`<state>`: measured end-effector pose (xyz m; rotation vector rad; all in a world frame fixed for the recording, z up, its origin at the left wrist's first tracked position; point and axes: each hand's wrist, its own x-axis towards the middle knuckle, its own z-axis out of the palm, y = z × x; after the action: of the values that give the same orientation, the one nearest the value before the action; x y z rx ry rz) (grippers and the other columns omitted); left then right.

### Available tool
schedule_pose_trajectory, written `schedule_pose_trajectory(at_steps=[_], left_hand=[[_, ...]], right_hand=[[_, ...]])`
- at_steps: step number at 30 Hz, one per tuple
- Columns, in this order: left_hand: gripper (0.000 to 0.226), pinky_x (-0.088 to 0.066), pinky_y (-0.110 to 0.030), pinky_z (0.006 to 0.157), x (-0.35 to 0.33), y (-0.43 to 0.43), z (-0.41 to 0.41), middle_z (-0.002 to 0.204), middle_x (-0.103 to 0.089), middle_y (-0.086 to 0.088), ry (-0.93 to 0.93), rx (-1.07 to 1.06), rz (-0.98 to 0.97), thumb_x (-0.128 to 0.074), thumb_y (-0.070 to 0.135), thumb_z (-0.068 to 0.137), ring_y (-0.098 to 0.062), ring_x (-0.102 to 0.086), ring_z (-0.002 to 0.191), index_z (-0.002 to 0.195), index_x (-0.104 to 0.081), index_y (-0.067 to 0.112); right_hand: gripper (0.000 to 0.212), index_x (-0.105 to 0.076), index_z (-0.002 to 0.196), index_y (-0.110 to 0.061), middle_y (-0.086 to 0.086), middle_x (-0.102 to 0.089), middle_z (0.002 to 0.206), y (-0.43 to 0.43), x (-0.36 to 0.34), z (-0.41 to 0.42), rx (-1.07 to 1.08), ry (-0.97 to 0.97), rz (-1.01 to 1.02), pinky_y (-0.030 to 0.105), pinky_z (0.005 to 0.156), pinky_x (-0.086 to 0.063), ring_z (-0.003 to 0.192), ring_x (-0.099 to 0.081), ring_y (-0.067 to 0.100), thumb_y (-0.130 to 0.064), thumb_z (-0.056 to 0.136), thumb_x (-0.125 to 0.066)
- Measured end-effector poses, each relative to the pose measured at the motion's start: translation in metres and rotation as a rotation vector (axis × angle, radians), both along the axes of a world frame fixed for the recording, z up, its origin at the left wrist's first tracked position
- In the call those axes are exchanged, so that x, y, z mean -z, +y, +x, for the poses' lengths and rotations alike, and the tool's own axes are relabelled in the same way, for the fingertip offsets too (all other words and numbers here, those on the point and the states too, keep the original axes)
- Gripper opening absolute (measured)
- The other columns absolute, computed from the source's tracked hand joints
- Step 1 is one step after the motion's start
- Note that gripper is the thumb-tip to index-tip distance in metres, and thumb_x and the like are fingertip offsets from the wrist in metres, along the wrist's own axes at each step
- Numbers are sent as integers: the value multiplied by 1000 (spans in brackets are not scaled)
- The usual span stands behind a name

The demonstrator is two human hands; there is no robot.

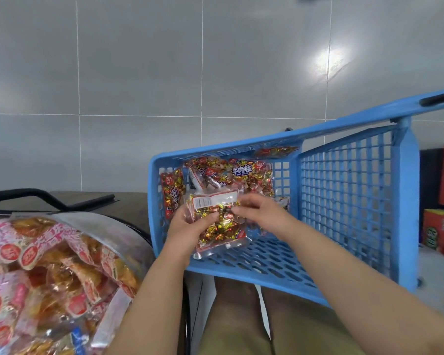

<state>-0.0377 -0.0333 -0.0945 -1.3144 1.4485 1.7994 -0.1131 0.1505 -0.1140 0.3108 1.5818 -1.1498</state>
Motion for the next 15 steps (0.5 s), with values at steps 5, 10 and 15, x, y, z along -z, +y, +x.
schedule_pose_trajectory(at_steps=[5, 10, 15], left_hand=[[45, -51, -50, 95, 11, 3, 8, 108, -73, 0, -36, -39, -28, -82, 17, 71, -23, -68, 102, 111, -65, 29], [48, -51, -48, 95, 14, 11, 17, 105, -74, 0, -65, -52, 16, -83, 18, 68, -23, -69, 100, 113, -65, 25], [63, -52, -50, 94, 12, 10, 24, 107, -73, -3, -105, -98, 45, -83, 27, 57, -24, -70, 99, 117, -63, 22]], right_hand=[[16, -59, 102, -17, 22, -52, 132, 21, 33, -75, 915, -114, 281, 40, 100, -47, 122, -51, 35, -29, 92, -58], [32, -49, 126, -7, 14, -53, 130, 24, 64, -117, 992, -152, 271, 37, 84, -48, 117, -54, 29, -18, 96, -47], [13, -49, 105, -9, 13, -60, 90, 23, 80, -112, 924, -258, 359, 37, 46, -50, 74, -64, 24, -17, 97, -43]])
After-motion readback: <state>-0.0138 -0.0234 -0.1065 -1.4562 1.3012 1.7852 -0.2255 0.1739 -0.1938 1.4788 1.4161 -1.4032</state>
